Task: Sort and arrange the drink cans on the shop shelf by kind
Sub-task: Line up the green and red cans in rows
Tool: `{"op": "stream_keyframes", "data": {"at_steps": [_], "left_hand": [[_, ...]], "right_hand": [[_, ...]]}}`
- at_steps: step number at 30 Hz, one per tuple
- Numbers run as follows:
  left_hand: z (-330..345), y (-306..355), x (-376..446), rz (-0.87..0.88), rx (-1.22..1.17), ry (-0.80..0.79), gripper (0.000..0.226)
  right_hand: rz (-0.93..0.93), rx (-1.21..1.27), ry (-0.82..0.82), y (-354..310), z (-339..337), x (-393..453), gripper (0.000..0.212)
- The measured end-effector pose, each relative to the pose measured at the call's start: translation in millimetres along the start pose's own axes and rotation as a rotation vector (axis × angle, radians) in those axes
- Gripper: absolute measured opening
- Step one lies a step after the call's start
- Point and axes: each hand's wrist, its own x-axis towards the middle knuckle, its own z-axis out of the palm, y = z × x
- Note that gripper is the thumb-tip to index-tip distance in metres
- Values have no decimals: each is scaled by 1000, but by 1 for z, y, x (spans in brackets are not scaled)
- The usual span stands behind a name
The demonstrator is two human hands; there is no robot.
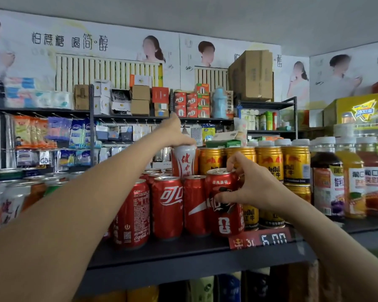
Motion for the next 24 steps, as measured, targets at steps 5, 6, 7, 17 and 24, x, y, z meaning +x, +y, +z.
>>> {"op": "stream_keyframes", "data": {"at_steps": [5,6,7,17,24], "left_hand": [[-32,9,-15,54,-113,178,68],[-37,10,-19,57,-136,206,67],[-43,11,-22,60,-149,231,67],[-61,15,-56,67,-127,187,67],[-73,11,-71,40,-213,217,62]], "right_hand": [[-4,-43,-16,-9,11,0,53],[-2,-50,-17,-10,14,0,53],[3,-53,-14,-10,15,2,54],[84,-43,111,-11,58,17,56],[60,-333,164,-26,77,25,63]]}}
